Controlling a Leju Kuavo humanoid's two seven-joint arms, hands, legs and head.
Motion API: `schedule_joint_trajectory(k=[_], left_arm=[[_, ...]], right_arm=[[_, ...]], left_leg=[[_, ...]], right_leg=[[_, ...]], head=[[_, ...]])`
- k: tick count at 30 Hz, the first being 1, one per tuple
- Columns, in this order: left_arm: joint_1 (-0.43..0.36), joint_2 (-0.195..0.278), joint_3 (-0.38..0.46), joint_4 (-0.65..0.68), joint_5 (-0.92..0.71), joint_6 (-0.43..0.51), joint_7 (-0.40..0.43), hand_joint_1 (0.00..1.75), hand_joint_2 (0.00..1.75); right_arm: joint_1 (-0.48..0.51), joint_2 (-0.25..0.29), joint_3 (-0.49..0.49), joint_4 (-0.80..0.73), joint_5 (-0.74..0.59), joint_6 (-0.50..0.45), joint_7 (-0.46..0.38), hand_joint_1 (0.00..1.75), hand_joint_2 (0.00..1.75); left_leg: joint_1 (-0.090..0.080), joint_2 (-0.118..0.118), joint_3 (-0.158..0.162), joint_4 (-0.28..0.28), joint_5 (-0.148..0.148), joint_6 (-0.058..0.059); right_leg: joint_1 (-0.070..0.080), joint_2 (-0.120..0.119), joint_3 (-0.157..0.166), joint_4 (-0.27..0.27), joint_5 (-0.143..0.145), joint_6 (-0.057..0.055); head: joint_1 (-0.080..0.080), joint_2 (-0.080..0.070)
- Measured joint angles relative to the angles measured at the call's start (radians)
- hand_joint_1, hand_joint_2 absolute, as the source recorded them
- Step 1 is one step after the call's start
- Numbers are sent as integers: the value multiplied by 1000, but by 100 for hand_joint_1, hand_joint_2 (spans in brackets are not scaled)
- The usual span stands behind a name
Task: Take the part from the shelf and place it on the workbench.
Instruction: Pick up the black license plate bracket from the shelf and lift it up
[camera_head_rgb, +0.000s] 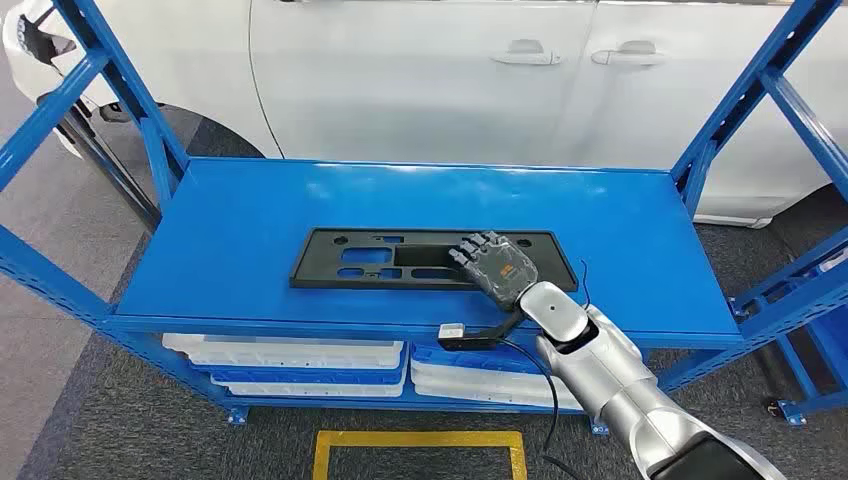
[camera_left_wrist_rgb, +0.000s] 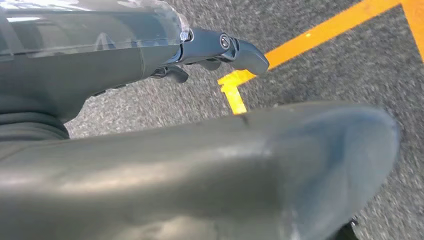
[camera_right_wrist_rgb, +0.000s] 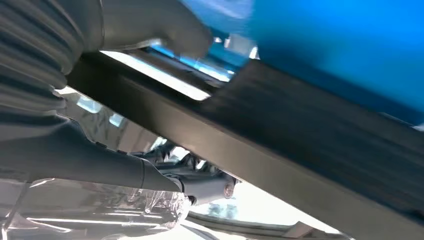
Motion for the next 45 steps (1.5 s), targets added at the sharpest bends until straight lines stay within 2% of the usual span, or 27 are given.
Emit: schedule_joint_trajectory(k=[3, 6, 7, 8, 9, 12, 14, 18, 19, 21, 22, 23, 24, 25, 26, 28, 29, 32, 34, 35, 37, 38, 39, 40, 42, 44, 45], left_arm=[[-2, -1, -3, 0, 0, 0, 0, 0, 0], [-4, -1, -6, 0, 0, 0, -1, 0, 0], [-4, -1, -7, 0, 0, 0, -1, 0, 0], [-4, 0, -7, 0, 0, 0, -1, 0, 0], [-4, 0, -8, 0, 0, 0, -1, 0, 0], [-5, -1, -9, 0, 0, 0, -1, 0, 0], [-6, -1, -9, 0, 0, 0, -1, 0, 0], [-8, 0, -9, 0, 0, 0, -2, 0, 0], [-8, 0, -9, 0, 0, 0, -2, 0, 0], [-7, 0, -9, 0, 0, 0, -2, 0, 0], [-6, 0, -9, 0, 0, 0, -2, 0, 0], [-5, 0, -9, 0, 0, 0, -2, 0, 0], [-5, 0, -9, 0, 0, 0, -2, 0, 0], [-5, 0, -9, 0, 0, 0, -2, 0, 0], [-6, 0, -9, 0, 0, 0, -2, 0, 0], [-8, 1, -9, 0, 0, 0, -2, 0, 0], [-9, 0, -9, 0, 0, 0, -2, 0, 0], [-8, 0, -10, 0, 0, -2, -2, 0, 0], [-9, 0, -10, 0, 1, -2, -2, 0, 0], [-9, 0, -10, 0, 1, -2, -3, 0, 0], [-8, 1, -10, 0, 0, -1, -4, 0, 87], [-8, 1, -10, 0, -1, 0, -4, 0, 131], [-8, 2, -10, 0, -1, 2, -5, 0, 175], [-8, 2, -10, 0, -2, 5, -6, 0, 175], [-8, 2, -11, 0, -4, 9, -7, 0, 175], [-10, 2, -11, 0, -6, 15, -8, 0, 87], [-11, 2, -11, 0, -7, 18, -8, 0, 44]], right_arm=[[-2, 1, 1, 2, 0, 0, 1, 175, 175], [-5, 7, 3, 8, 0, 0, 3, 175, 175], [-4, 8, 4, 10, 0, 0, 3, 175, 175], [-4, 9, 4, 12, 0, -1, 3, 175, 175], [-5, 9, 5, 14, 0, -1, 3, 175, 175], [-11, 13, 8, 15, 0, -2, 2, 175, 175], [-13, 19, 8, 17, 0, -2, 2, 175, 175], [-17, 21, 10, 18, 0, -3, 2, 175, 175], [-18, 21, 10, 18, 0, -3, 2, 175, 175], [-18, 17, 11, 19, 0, -3, 2, 175, 175], [-18, 15, 11, 19, 0, -3, 1, 175, 175], [-18, 13, 11, 20, 0, -3, 1, 175, 175], [-18, 13, 12, 21, 0, -4, 1, 175, 175], [-19, 13, 12, 21, 0, -4, 0, 175, 175], [-19, 12, 12, 21, 0, -4, -1, 175, 175], [-22, 10, 12, 22, -3, -6, -6, 175, 175], [-23, 9, 12, 23, -13, -10, -13, 175, 175], [-21, 7, 6, 19, -96, -30, -60, 175, 175], [-16, 7, -8, -10, -163, -39, -94, 175, 175], [-13, 8, -18, -37, -188, -41, -105, 175, 175], [-13, 10, -41, -105, -211, -39, -119, 175, 175], [-15, 11, -53, -144, -213, -35, -122, 175, 175], [-18, 12, -63, -182, -211, -28, -125, 175, 175], [-27, 12, -73, -220, -210, -18, -129, 175, 175], [-62, 12, -89, -295, -234, 17, -150, 175, 175], [-109, 12, -108, -370, -353, 79, -200, 175, 175], [-127, 12, -121, -408, -458, 120, -231, 175, 175]], left_leg=[[5, 2, 3, -11, 7, 13], [6, 5, 3, -14, 10, 19], [6, 5, 2, -14, 9, 19], [5, 5, 3, -13, 9, 19], [5, 5, 5, -13, 8, 19], [4, 2, 12, -12, 3, 12], [1, 1, 12, -11, 0, 2], [2, 1, 5, 9, -19, -18], [2, 1, -12, 48, -44, -22], [5, 1, -73, 184, -112, -27], [6, 1, -104, 249, -135, -29], [6, 1, -122, 286, -141, -30], [6, 1, -120, 280, -125, -30], [6, 1, -97, 231, -92, -29], [6, 2, -63, 156, -53, -27], [5, 3, -5, 32, -9, -19], [4, 3, 6, 6, -4, -15], [2, 2, 6, -3, -2, 2], [6, 4, 6, -10, 4, 13], [7, 6, 5, -12, 6, 16], [5, 9, 2, -11, 6, 19], [5, 10, 2, -10, 6, 19], [5, 10, 3, -9, 5, 19], [5, 10, 4, -7, 3, 18], [4, 10, 5, -2, -2, 12], [0, 10, 1, 4, -6, 4], [-1, 10, -1, 4, -6, -1]], right_leg=[[-4, 0, -14, 33, -26, 11], [-9, 0, -101, 215, -117, 25], [-10, 0, -130, 272, -133, 27], [-11, 0, -144, 296, -131, 28], [-12, -1, -136, 276, -108, 28], [-11, -1, -39, 70, -10, 18], [-6, 0, -10, 2, 7, 8], [-9, -1, -5, -7, 10, -15], [-11, -2, -3, -11, 11, -21], [-10, -4, -3, -12, 11, -27], [-9, -5, -4, -11, 11, -28], [-8, -5, -3, -10, 10, -29], [-8, -4, -3, -8, 9, -28], [-8, -3, -1, -7, 8, -27], [-8, -2, 0, -4, 6, -24], [-4, 0, -2, 3, 2, -17], [-2, 0, -5, 5, 2, -12], [-4, 1, -9, 7, 1, 4], [-6, 1, -30, 52, -31, 15], [-8, 1, -56, 108, -63, 20], [-10, 0, -123, 245, -125, 28], [-12, 0, -146, 290, -135, 30], [-13, 0, -149, 296, -124, 30], [-14, 0, -135, 263, -96, 30], [-14, 1, -72, 126, -25, 25], [-10, 3, -34, 32, 7, 15], [-7, 4, -31, 20, 5, 10]], head=[[0, 0], [0, 0], [0, 0], [0, 0], [0, 0], [0, 0], [0, 0], [0, 0], [0, 0], [0, 0], [0, 0], [0, 0], [0, 0], [0, 0], [0, 0], [0, 0], [0, 0], [0, 0], [0, 0], [0, 0], [0, 0], [0, 0], [0, 0], [0, 0], [0, 0], [0, 0], [0, 0]])
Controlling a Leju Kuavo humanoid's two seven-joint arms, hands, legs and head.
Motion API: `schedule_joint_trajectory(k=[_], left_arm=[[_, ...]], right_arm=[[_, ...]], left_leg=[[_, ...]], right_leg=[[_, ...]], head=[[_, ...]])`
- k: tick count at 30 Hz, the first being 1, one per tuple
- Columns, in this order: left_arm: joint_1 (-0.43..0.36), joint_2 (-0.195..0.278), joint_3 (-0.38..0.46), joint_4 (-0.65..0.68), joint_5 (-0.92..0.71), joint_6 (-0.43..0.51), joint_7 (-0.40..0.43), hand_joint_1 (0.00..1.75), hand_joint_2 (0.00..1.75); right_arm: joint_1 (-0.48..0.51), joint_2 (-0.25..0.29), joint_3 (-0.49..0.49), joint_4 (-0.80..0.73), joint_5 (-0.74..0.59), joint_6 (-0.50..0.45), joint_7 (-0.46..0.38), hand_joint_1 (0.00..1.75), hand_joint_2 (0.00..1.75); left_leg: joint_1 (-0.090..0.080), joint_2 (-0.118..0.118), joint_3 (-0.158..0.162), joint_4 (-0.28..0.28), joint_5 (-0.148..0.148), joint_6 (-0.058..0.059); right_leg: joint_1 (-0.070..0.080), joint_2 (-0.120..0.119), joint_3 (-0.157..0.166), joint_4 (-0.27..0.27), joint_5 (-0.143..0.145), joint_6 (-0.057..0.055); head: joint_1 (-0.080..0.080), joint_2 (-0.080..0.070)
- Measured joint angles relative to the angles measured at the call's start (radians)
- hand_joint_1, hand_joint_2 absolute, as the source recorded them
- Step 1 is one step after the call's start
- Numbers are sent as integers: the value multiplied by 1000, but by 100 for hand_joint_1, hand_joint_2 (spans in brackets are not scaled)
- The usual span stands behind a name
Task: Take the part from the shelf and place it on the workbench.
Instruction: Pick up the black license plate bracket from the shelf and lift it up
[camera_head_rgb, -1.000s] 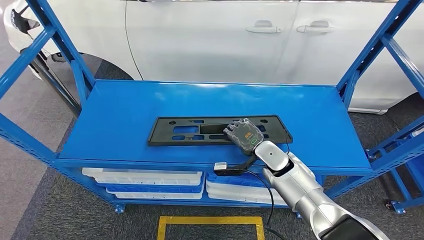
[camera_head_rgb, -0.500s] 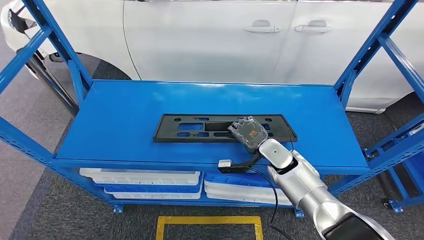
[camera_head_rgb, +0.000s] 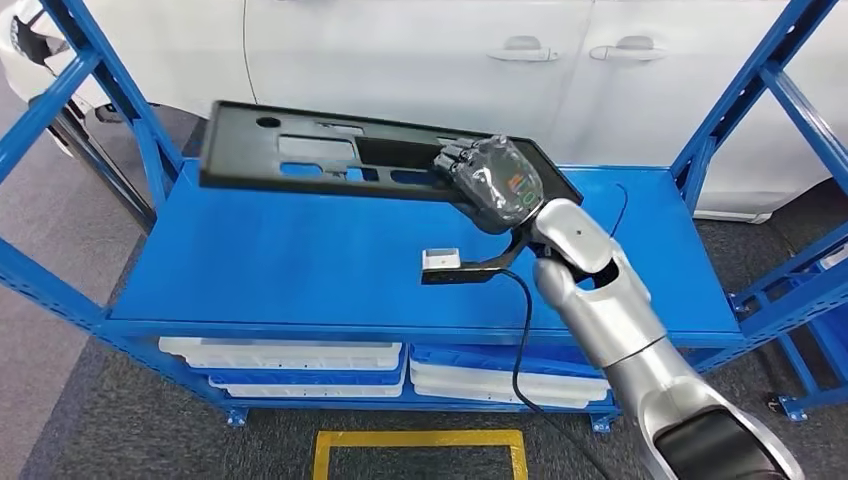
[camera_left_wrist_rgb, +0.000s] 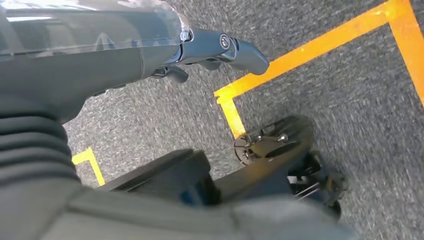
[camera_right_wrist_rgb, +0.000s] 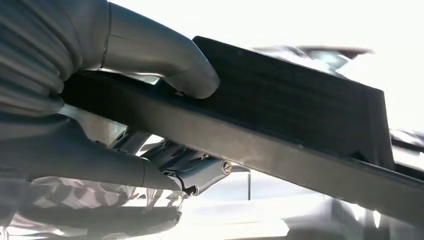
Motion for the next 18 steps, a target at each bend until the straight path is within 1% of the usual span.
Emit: schedule_joint_trajectory(k=[1, 3, 4, 5, 7, 8, 9, 10, 11, 12, 13, 14, 15, 16, 18], left_arm=[[0, 0, 0, 0, -1, 2, 0, 0, 44], [0, 0, -1, 0, -1, 6, 0, 0, 131], [0, 0, -1, 0, 0, 8, 0, 0, 175], [0, 0, -1, 0, 2, 12, 0, 0, 175], [3, 0, -1, 0, 11, 22, -2, 0, 175], [5, 0, -1, 0, 18, 29, -4, 0, 175], [8, 0, 0, 0, 25, 35, -8, 0, 175], [10, 0, 0, 0, 32, 40, -12, 0, 175], [12, 0, 1, 0, 37, 44, -15, 0, 175], [12, 0, 2, 0, 42, 48, -18, 0, 175], [12, 1, 2, 0, 44, 50, -20, 0, 175], [11, 0, 3, 0, 46, 52, -22, 0, 175], [11, 0, 3, 0, 47, 52, -23, 0, 175], [12, 0, 3, 0, 47, 52, -24, 0, 175], [15, 0, 3, 0, 48, 53, -25, 0, 175]], right_arm=[[-11, 0, -18, -40, -142, 55, -34, 175, 175], [-13, -2, -63, -117, -464, 184, -96, 175, 175], [-11, -3, -87, -152, -622, 250, -119, 175, 175], [-9, -4, -107, -182, -754, 308, -133, 175, 175], [-5, -5, -139, -230, -973, 412, -133, 175, 175], [-1, -5, -151, -248, -1067, 458, -122, 175, 175], [5, -5, -160, -264, -1153, 498, -106, 175, 175], [11, -5, -167, -277, -1222, 526, -88, 175, 175], [16, -5, -172, -290, -1276, 545, -72, 175, 175], [20, -5, -176, -301, -1313, 557, -60, 175, 175], [22, -5, -180, -310, -1335, 565, -52, 175, 175], [24, -5, -183, -318, -1349, 570, -48, 175, 175], [27, -5, -185, -326, -1355, 573, -45, 175, 175], [30, -5, -186, -333, -1358, 574, -43, 175, 175], [39, -5, -188, -346, -1368, 580, -38, 175, 175]], left_leg=[[0, 0, -1, -1, 0, -5], [1, -2, -3, 6, -10, -15], [2, -3, -13, 30, -27, -20], [4, -4, -33, 76, -55, -23], [6, -4, -95, 213, -115, -29], [7, -4, -121, 268, -131, -31], [8, -4, -134, 289, -129, -32], [8, -3, -126, 269, -107, -32], [8, -3, -102, 213, -71, -30], [7, -3, -69, 141, -35, -26], [6, -2, -38, 74, -10, -22], [5, -2, -17, 30, 3, -17], [3, -3, -7, 9, 4, -13], [1, -4, -5, 4, 1, -8], [3, -6, -4, -3, 6, 4]], right_leg=[[2, 0, -1, -3, 0, -6], [-2, -3, 4, -10, 3, -18], [-5, -5, 8, -15, 4, -25], [-6, -6, 12, -19, 4, -30], [-4, -7, 14, -19, 2, -37], [-3, -6, 15, -19, 1, -38], [-3, -5, 16, -18, 0, -39], [-3, -4, 18, -18, -1, -38], [-3, -3, 21, -17, -3, -36], [-2, -2, 22, -15, -6, -33], [-1, -1, 23, -11, -9, -29], [1, -1, 21, -8, -10, -25], [3, -1, 20, -7, -11, -20], [4, -2, 19, -6, -11, -15], [2, -3, 18, -4, -14, -4]], head=[[0, 0], [0, 0], [0, 0], [0, 0], [0, 0], [0, 0], [0, 0], [0, 0], [0, 0], [0, 0], [0, 0], [0, 0], [0, 0], [0, 0], [0, 0]])
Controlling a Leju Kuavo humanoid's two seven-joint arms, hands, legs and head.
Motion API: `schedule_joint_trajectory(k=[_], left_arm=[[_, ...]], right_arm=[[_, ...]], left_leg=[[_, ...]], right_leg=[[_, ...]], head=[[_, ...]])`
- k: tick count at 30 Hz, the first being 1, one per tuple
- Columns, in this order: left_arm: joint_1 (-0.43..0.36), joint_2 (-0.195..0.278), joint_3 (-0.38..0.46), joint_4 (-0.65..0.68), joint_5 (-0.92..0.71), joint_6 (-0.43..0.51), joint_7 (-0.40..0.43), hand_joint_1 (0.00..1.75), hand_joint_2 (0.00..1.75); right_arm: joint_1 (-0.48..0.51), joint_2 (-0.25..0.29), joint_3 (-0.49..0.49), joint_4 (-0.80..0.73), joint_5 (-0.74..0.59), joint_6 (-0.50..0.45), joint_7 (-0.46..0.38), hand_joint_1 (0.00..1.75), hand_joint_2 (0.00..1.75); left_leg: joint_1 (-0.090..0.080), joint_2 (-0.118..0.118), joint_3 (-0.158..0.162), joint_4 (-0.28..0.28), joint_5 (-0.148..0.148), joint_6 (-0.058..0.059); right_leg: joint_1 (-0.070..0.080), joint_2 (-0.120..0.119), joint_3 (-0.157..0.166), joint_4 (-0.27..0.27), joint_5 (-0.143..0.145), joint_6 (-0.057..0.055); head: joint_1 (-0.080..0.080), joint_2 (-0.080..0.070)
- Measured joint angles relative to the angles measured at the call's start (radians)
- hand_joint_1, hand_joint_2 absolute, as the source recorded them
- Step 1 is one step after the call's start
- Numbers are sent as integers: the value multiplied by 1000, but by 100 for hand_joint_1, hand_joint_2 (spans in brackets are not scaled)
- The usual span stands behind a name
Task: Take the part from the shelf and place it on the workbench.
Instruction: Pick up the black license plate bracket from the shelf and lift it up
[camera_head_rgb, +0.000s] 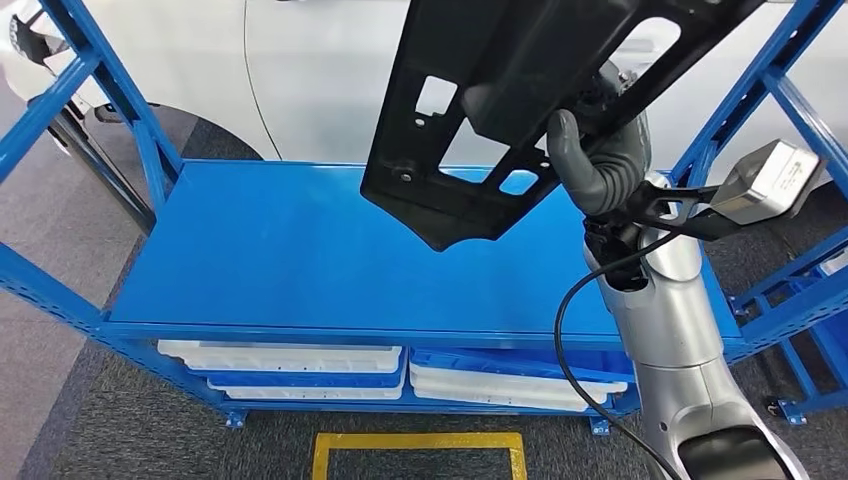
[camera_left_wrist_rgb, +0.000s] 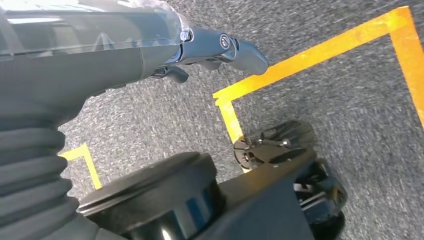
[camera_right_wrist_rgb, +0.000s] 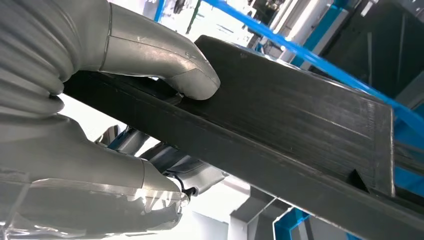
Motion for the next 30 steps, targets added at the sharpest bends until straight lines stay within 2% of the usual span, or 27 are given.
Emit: schedule_joint_trajectory(k=[2, 4, 5, 6, 7, 8, 10, 11, 12, 15, 16, 18, 20, 21, 22, 23, 25, 26, 27, 30], left_arm=[[0, -1, 0, 0, 3, 1, -1, 0, 175], [1, -1, 1, 0, 6, 3, -1, 0, 175], [2, -1, 1, 0, 6, 4, -1, 0, 175], [4, -1, 1, 0, 5, 4, -1, 0, 175], [6, -1, 1, 0, 2, 5, -1, 0, 175], [6, -1, 1, 0, -4, 6, 2, 0, 175], [5, -1, -1, 0, -18, 15, 10, 0, 175], [4, -1, -2, 0, -24, 21, 14, 0, 175], [3, -1, -2, 0, -26, 27, 18, 0, 175], [1, -1, -2, 0, -19, 37, 23, 0, 175], [1, -1, -2, 0, -14, 38, 23, 0, 175], [0, -1, -2, 0, -3, 35, 19, 0, 175], [1, -2, 0, 0, 3, 29, 13, 0, 175], [0, -2, 0, 0, 3, 25, 11, 0, 175], [0, -2, 0, 0, 2, 23, 11, 0, 175], [0, -2, 0, 0, 1, 22, 12, 0, 175], [-1, -1, 0, 0, 0, 24, 18, 0, 175], [-2, -1, 0, 0, 1, 26, 22, 0, 175], [-2, -2, 0, 0, 1, 28, 25, 0, 175], [-2, -2, 0, 0, -1, 34, 34, 0, 175]], right_arm=[[11, 1, -3, -11, -27, 16, 4, 175, 175], [46, 1, -5, -26, -55, 36, 2, 175, 175], [75, 2, -5, -36, -60, 42, -3, 175, 175], [106, 2, -5, -47, -58, 44, -9, 175, 175], [135, 2, -5, -59, -52, 44, -15, 175, 175], [158, 2, -5, -71, -46, 42, -20, 175, 175], [187, 2, -5, -98, -36, 38, -26, 175, 175], [198, 2, -5, -111, -32, 37, -28, 175, 175], [210, 2, -5, -122, -28, 36, -30, 175, 175], [235, 0, -4, -139, -19, 36, -32, 175, 175], [237, -2, -4, -141, -17, 36, -32, 175, 175], [238, -4, -2, -143, -15, 37, -32, 175, 175], [242, -5, -1, -144, -12, 38, -31, 175, 175], [244, -5, 0, -144, -10, 39, -31, 175, 175], [246, -5, 2, -144, -10, 40, -30, 175, 175], [248, -5, 2, -144, -10, 40, -30, 175, 175], [248, -5, 3, -144, -15, 42, -27, 175, 175], [248, -5, 3, -144, -19, 42, -24, 175, 175], [249, -5, 4, -144, -23, 43, -20, 175, 175], [249, -5, 6, -143, -31, 41, -5, 175, 175]], left_leg=[[4, 1, 2, -9, 6, 11], [5, 0, 3, -11, 8, 15], [5, 0, 3, -11, 8, 15], [5, -1, 3, -10, 7, 15], [5, -3, 3, -10, 7, 15], [5, -4, 4, -8, 6, 13], [3, -6, 5, -5, 2, 7], [1, -7, 5, -3, 0, 3], [0, -7, 5, -3, -2, -2], [-1, -8, 6, -3, -6, -16], [0, -7, 1, 11, -18, -21], [2, -7, -39, 103, -75, -27], [3, -6, -102, 242, -137, -30], [4, -6, -120, 282, -146, -31], [3, -6, -121, 286, -136, -30], [3, -6, -103, 248, -108, -28], [2, -5, -32, 104, -40, -20], [0, -5, -3, 46, -20, -16], [-1, -6, 14, 10, -11, -12], [-2, -8, 17, -7, -6, 1]], right_leg=[[-3, 0, -22, 52, -36, 11], [-7, -1, -80, 178, -100, 20], [-9, -1, -110, 239, -121, 23], [-9, -1, -129, 273, -126, 24], [-10, -1, -129, 267, -111, 24], [-10, -1, -110, 222, -80, 23], [-8, -1, -43, 82, -15, 16], [-5, 0, -19, 30, 3, 11], [-3, 0, -6, 2, 9, 6], [-2, -1, -3, -10, 11, -12], [-5, -1, -1, -13, 13, -18], [-7, -4, 2, -18, 16, -28], [-5, -5, 2, -18, 15, -32], [-4, -6, 2, -17, 15, -32], [-3, -6, 3, -17, 15, -33], [-3, -6, 4, -17, 14, -32], [-1, -5, 8, -15, 12, -29], [1, -4, 8, -13, 11, -25], [3, -4, 7, -11, 10, -21], [1, -4, 4, -9, 11, -4]], head=[[0, 0], [0, 0], [0, 0], [0, 0], [0, 0], [0, 0], [0, 0], [0, 0], [0, 0], [0, 0], [0, 0], [0, 0], [0, 0], [0, 0], [0, 0], [0, 0], [0, 0], [0, 0], [0, 0], [0, 0]])
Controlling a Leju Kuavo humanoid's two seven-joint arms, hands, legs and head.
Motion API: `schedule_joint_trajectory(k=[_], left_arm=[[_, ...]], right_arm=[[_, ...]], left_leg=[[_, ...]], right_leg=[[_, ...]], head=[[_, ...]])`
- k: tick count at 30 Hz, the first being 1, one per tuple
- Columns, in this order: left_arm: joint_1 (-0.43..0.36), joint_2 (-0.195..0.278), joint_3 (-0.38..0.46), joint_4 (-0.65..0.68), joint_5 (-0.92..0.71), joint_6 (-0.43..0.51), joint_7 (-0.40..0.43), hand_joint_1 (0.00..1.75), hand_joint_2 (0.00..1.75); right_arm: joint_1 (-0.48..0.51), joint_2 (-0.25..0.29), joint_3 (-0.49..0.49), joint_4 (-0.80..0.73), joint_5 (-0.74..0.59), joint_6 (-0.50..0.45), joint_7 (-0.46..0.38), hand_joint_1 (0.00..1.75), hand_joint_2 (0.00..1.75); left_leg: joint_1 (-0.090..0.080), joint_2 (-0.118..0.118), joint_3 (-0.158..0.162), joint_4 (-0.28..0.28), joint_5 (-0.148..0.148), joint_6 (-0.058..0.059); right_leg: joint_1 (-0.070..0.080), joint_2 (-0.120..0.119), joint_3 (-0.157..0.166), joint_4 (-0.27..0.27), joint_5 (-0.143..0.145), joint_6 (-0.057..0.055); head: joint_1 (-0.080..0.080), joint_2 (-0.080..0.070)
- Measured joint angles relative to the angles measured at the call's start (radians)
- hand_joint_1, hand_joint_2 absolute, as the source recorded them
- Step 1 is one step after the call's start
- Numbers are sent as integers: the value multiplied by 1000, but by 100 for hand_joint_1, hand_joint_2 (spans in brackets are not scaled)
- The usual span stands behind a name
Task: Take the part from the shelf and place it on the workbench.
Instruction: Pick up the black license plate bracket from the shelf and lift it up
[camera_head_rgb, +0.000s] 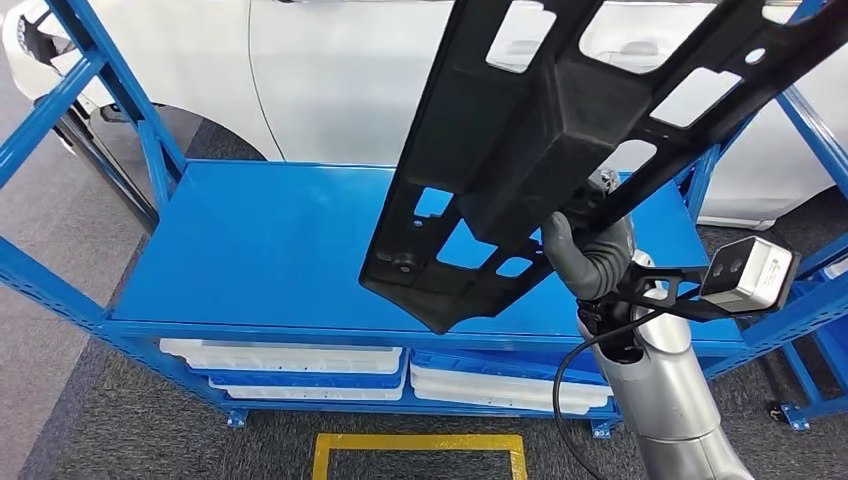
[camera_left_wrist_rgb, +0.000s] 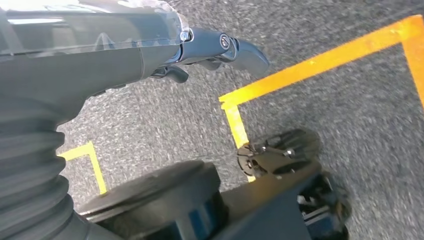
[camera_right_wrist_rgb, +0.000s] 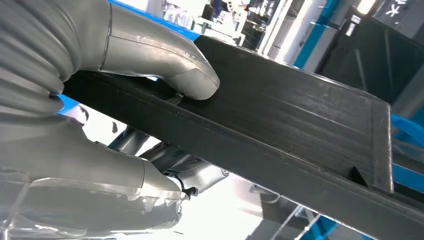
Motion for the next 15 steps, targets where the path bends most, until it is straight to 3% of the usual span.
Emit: schedule_joint_trajectory(k=[2, 5, 6, 7, 8, 10, 12, 15], left_arm=[[-1, -1, 0, 0, 0, 9, 4, 0, 175], [-1, -3, 1, 0, 5, 23, 10, 0, 175], [0, -3, 1, 0, 7, 26, 12, 0, 175], [1, -4, 2, 0, 7, 28, 14, 0, 175], [2, -4, 2, 0, 8, 29, 14, 0, 175], [2, -5, 2, 0, 8, 31, 15, 0, 175], [2, -7, 2, 0, 8, 33, 15, 0, 175], [3, -7, 2, 0, 10, 37, 15, 0, 175]], right_arm=[[-3, 0, 1, 1, -8, -4, 7, 175, 175], [-6, 3, 1, 6, -19, -13, 10, 175, 175], [-5, 5, 1, 9, -21, -17, 10, 175, 175], [-4, 6, 1, 11, -23, -21, 10, 175, 175], [-4, 5, 1, 13, -25, -24, 10, 175, 175], [-4, 6, 1, 15, -27, -26, 10, 175, 175], [-4, 6, 1, 15, -27, -29, 10, 175, 175], [-2, 4, 1, 17, -24, -38, 9, 175, 175]], left_leg=[[3, 1, 0, -7, 11, 12], [4, 2, -8, -7, 19, 19], [3, 2, -13, -4, 20, 19], [3, 2, -17, 0, 20, 19], [3, 2, -21, 3, 20, 19], [3, 0, -25, 9, 21, 17], [-1, -2, -31, 12, 25, 8], [-3, -2, -39, 12, 34, -10]], right_leg=[[-3, 0, -14, 36, -31, 11], [-7, 0, -90, 218, -135, 25], [-8, 0, -110, 269, -153, 27], [-9, 0, -112, 284, -151, 28], [-9, -1, -96, 258, -132, 27], [-8, 0, -22, 125, -72, 20], [-3, 2, 28, 24, -38, 11], [-1, 2, 26, 5, -23, -5]], head=[[0, 0], [0, 0], [0, 0], [0, 0], [0, 0], [0, 0], [0, 0], [0, 0]])
